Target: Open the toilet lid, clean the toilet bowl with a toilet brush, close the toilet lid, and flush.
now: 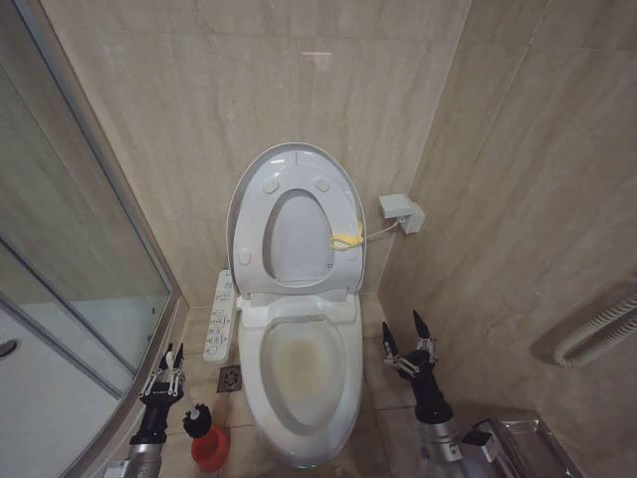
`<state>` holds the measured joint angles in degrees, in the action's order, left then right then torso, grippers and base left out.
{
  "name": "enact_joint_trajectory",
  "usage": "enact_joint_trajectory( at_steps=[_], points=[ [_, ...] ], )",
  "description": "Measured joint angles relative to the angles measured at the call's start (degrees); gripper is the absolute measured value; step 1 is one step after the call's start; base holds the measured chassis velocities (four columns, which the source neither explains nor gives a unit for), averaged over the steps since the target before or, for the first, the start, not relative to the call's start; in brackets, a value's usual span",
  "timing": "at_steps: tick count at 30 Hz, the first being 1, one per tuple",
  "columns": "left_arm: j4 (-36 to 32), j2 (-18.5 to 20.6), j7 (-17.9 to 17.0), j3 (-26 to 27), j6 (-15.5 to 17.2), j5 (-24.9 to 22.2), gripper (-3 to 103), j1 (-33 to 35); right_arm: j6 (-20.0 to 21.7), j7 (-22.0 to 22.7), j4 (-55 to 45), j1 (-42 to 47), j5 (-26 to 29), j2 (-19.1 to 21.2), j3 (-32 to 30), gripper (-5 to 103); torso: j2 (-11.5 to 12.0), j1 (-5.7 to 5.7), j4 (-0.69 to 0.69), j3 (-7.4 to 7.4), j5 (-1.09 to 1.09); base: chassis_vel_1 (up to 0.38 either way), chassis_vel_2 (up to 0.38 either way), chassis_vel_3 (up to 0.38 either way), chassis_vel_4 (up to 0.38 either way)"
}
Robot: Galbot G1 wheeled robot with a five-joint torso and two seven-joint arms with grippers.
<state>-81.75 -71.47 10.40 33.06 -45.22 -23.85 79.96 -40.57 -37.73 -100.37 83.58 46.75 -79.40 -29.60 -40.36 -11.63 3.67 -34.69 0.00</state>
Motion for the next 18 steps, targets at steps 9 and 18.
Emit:
enact_joint_trajectory(
  at_steps=[9,18],
  points=[
    [3.5,-0.4,0.3,-0.7,-0.1,1.0,23,-0.7,0.0,-0.3,0.9,-0.7,0.5,-0.1,0.0,100,0.0,0.0,0.0,0.0,0.0,0.0,0.0,0.0,0.0],
    [8.8,-1.4,-0.6,-1.7,-0.1,2.3,23,-2.4,-0.4,-0.9,1.1,-0.3,1.1,0.2,-0.4,100,0.0,0.0,0.0,0.0,0.0,0.0,0.0,0.0,0.0]
  ],
)
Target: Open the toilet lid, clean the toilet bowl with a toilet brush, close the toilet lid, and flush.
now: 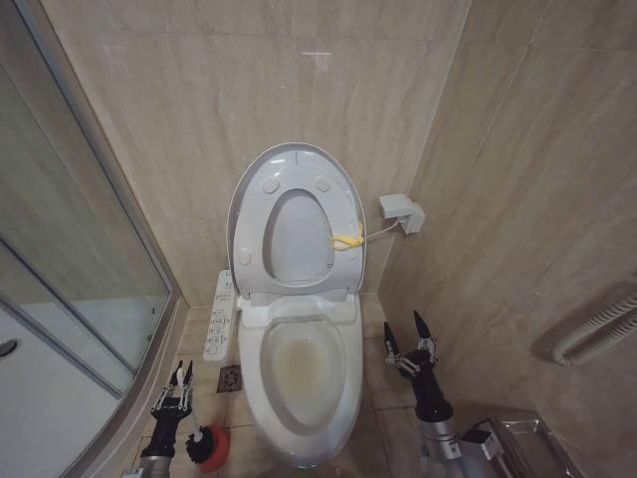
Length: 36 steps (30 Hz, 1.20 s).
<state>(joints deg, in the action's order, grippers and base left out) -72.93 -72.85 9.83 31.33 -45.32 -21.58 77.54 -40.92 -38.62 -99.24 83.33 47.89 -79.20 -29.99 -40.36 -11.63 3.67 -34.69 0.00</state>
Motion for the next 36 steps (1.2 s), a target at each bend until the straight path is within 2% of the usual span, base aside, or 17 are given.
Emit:
enact_joint_trajectory(
  at_steps=[28,36],
  points=[
    [6.2,-1.4,-0.1,0.1,-0.7,0.3,23,-3.8,-0.7,-0.7,0.0,0.8,0.9,0.3,-0.3,100,0.0,0.0,0.0,0.0,0.0,0.0,0.0,0.0,0.0],
    [9.8,-1.5,0.0,-0.2,-0.8,0.6,23,-5.3,-0.7,-0.9,0.6,0.6,0.9,0.0,-0.3,100,0.0,0.0,0.0,0.0,0.0,0.0,0.0,0.0,0.0]
  ],
)
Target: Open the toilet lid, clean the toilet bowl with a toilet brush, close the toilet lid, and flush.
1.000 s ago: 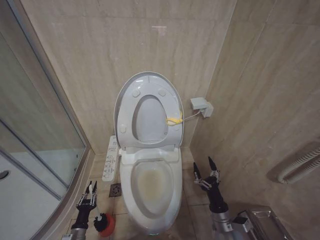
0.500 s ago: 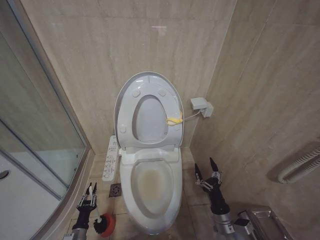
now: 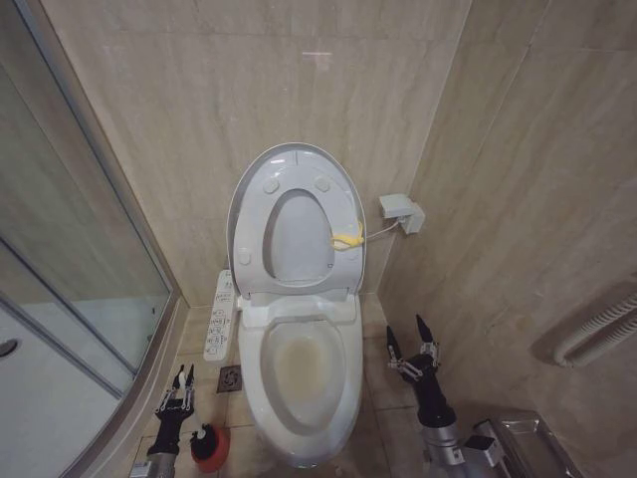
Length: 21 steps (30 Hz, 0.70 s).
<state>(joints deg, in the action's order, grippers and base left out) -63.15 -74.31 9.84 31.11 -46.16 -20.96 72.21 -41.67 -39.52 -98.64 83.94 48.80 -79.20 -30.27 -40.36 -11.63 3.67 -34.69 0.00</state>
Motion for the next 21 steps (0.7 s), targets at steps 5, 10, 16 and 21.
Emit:
enact_joint_trajectory(
  at_steps=[5,10,16,21],
  points=[
    [0.9,0.0,-0.1,-0.4,0.1,0.0,23,-0.5,0.0,0.0,0.1,0.0,0.1,0.0,-0.1,100,0.0,0.0,0.0,0.0,0.0,0.0,0.0,0.0,0.0],
    [1.0,-0.1,-0.7,-0.9,0.6,0.3,23,-0.3,0.0,0.0,0.2,-0.3,0.2,0.0,-0.2,100,0.0,0.0,0.0,0.0,0.0,0.0,0.0,0.0,0.0],
    [0.7,-0.6,-0.8,-1.2,0.8,0.8,23,0.5,0.0,-0.1,0.6,-0.6,0.2,-0.1,-0.2,100,0.0,0.0,0.0,0.0,0.0,0.0,0.0,0.0,0.0],
    [0.2,-0.9,-1.0,-1.2,1.0,1.3,47,1.3,0.0,-0.1,0.7,-0.7,0.3,-0.1,-0.2,100,0.0,0.0,0.0,0.0,0.0,0.0,0.0,0.0,0.0]
  ],
)
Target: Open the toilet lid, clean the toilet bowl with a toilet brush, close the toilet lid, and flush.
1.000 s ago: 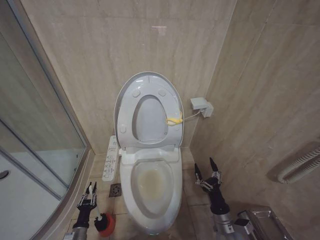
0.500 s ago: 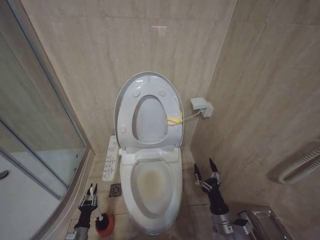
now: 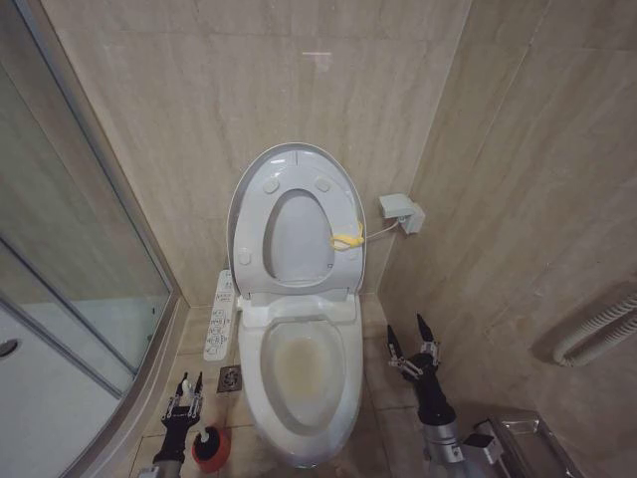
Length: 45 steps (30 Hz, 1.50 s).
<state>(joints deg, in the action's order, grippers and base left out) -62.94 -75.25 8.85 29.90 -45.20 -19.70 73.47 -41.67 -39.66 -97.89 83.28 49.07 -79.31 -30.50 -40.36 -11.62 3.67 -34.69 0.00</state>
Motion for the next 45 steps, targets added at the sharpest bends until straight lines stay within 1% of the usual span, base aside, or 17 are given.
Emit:
enact_joint_trajectory(
  at_steps=[8,9,14,15,18,22,23,26,28,29,31,33,35,36,40,41,45],
  points=[
    [-2.2,-0.3,-0.2,0.2,0.2,0.1,47,2.0,0.0,-0.1,0.1,0.0,0.2,0.2,-0.1,100,0.0,0.0,0.0,0.0,0.01,0.0,0.0,0.0,0.0],
    [-3.3,-0.4,-0.4,0.2,0.2,0.2,74,2.7,0.0,-0.1,0.1,0.0,0.2,0.2,-0.1,100,0.0,0.0,0.01,0.0,0.0,0.0,0.0,0.0,0.0],
    [-7.2,-0.4,-1.2,0.1,0.5,0.7,74,5.4,0.0,-0.2,0.0,0.0,0.2,0.0,0.1,100,0.0,0.0,0.0,0.0,0.0,0.0,0.0,0.0,0.0],
    [-8.1,-0.3,-1.3,0.1,0.5,0.7,98,5.9,0.0,-0.2,-0.1,0.0,0.2,-0.1,0.2,100,0.0,0.0,0.0,0.0,0.0,0.0,0.0,0.0,0.0],
    [-10.2,0.0,-1.7,0.3,0.5,0.6,98,7.2,0.0,-0.2,-0.3,0.0,0.2,-0.2,0.2,100,0.0,0.0,0.0,0.0,0.0,0.0,0.0,0.0,0.0],
    [-17.3,1.1,-4.0,0.8,1.0,-0.1,100,11.5,0.0,1.2,-0.7,0.2,-1.1,-0.4,0.4,100,0.0,0.0,0.0,0.0,-0.01,0.0,0.0,0.0,0.0],
    [-17.3,1.1,-4.0,0.8,1.0,-0.1,100,11.5,0.0,1.2,-0.7,0.2,-1.1,-0.4,0.4,100,0.0,0.0,0.0,0.0,-0.01,0.0,0.0,0.0,0.0],
    [-24.5,2.1,-6.9,0.9,3.5,-0.1,100,16.1,0.2,6.4,-1.0,0.3,-5.0,-0.5,0.5,100,0.0,0.0,0.0,0.0,0.01,0.0,0.0,0.0,0.0],
    [-31.7,2.7,-10.6,1.0,6.9,0.3,100,20.7,0.9,10.9,-1.9,0.4,-7.7,-0.4,0.7,100,0.0,0.0,-0.01,0.0,0.0,0.0,0.0,0.0,0.0],
    [-31.7,2.7,-10.6,1.0,6.9,0.3,100,20.7,0.9,10.9,-1.9,0.4,-7.7,-0.4,0.7,100,0.0,0.0,-0.01,0.0,0.0,0.0,0.0,0.0,0.0],
    [-37.5,2.9,-13.4,1.3,9.8,0.6,100,23.9,1.8,15.2,-2.8,0.4,-10.2,-0.4,0.9,100,0.0,0.0,-0.01,0.01,0.0,0.0,0.0,0.0,0.0],
    [-44.2,2.7,-16.8,2.2,12.3,2.3,100,27.1,3.1,20.2,-3.9,0.3,-13.1,-0.4,1.1,100,0.0,0.0,0.0,0.0,0.02,0.0,0.0,0.0,0.0],
    [-49.8,2.1,-19.7,3.0,14.4,3.9,100,29.3,4.4,23.6,-5.4,-0.1,-14.4,0.2,1.5,100,0.0,0.0,0.0,0.0,0.01,0.0,0.0,0.0,0.0],
    [-49.8,2.1,-19.7,3.0,14.4,3.9,100,29.3,4.4,23.6,-5.4,-0.1,-14.4,0.2,1.5,100,0.0,0.0,0.0,0.0,0.01,0.0,0.0,0.0,0.0],
    [-59.8,1.1,-21.2,4.9,17.9,4.4,100,31.8,6.7,28.0,-9.5,-1.4,-15.9,2.8,2.5,100,0.0,0.0,0.0,0.0,0.0,0.0,0.0,0.0,0.0],
    [-59.8,1.1,-21.2,4.9,17.9,4.4,100,31.8,6.7,28.0,-9.5,-1.4,-15.9,2.8,2.5,100,0.0,0.0,0.0,0.0,0.0,0.0,0.0,0.0,0.0],
    [-67.4,0.8,-21.2,7.2,20.2,4.4,100,33.4,9.2,32.0,-13.3,-3.0,-16.4,5.8,3.5,100,0.0,0.0,0.0,0.0,0.01,0.0,0.0,0.0,0.0]
  ],
)
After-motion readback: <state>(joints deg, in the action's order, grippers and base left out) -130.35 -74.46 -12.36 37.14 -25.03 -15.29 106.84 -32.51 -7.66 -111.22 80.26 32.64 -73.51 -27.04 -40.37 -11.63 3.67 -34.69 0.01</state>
